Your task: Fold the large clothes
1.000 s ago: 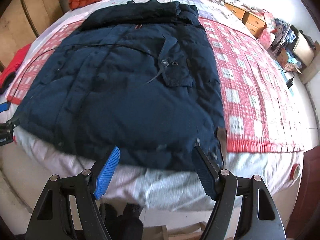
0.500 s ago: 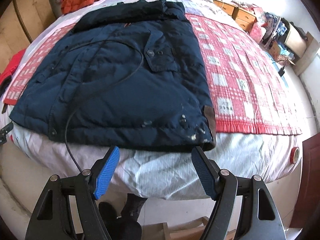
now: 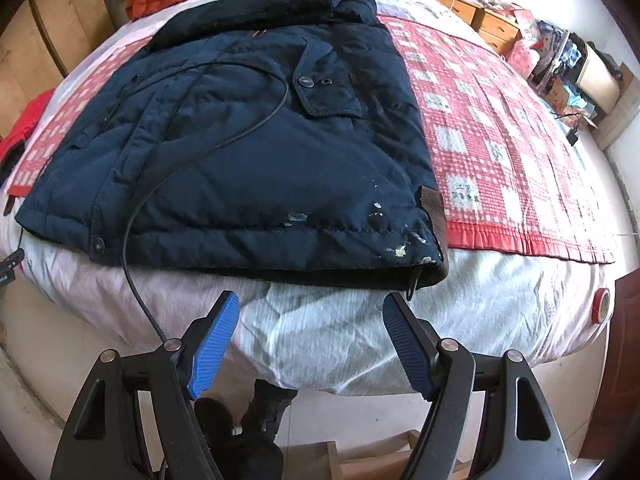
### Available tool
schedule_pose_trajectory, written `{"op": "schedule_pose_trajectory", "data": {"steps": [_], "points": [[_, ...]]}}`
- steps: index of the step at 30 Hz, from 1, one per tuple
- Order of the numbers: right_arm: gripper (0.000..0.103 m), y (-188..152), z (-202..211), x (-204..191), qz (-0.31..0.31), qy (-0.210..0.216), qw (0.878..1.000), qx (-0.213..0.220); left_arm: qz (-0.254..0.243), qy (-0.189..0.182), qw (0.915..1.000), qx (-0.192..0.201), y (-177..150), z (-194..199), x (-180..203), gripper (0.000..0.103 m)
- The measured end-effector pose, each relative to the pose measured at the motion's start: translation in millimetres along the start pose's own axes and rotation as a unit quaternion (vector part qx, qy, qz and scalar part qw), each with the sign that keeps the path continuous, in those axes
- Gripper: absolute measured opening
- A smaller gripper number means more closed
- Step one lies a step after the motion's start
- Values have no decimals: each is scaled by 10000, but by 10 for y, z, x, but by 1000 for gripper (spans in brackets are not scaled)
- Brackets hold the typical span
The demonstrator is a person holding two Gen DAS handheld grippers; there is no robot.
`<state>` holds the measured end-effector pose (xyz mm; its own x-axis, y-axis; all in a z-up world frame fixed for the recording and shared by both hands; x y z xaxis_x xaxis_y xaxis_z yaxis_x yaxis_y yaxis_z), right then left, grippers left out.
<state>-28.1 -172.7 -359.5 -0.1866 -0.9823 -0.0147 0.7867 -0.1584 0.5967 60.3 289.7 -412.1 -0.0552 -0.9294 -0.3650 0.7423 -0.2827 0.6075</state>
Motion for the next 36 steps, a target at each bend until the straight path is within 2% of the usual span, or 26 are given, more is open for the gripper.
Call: {"op": "schedule_pose_trajectory", "data": {"steps": [11,18,24,28,33,36], "points": [[78,27,-47,123,16,-23,10000,65,144,225,9996,66,105,-275,-220,102],[78,5,-104,171,-74,-89,9999,46,5,233,9996,159,165,-354,-256,102],[78,95,-26,226,-77,-138,9996,237,159,-51,9975,682,349,58,-363,102],[78,176,68,319,-77,-219,9993,292,332,-89,9969,705,343,368,-595,102],[78,305,290,352,-31,-253,9992,323,62,-66,9978,652,270,866,-875,102],[78,420,503,321,72,-235,9988,415,1,150,9977,662,221,1259,-1234,102]]}}
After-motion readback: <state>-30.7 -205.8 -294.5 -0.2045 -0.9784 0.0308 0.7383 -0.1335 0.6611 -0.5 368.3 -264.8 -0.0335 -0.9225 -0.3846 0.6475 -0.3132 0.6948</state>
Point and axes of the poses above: each gripper's, at about its wrist camera, not at the fingertips, and z roughly against the way its jaws point, x to its right, y to its top, the point moved 4 cm from there along -z, roughly the way its jaws point, and after that the axes turned 14 degrees about x, right-handed, at the moved point
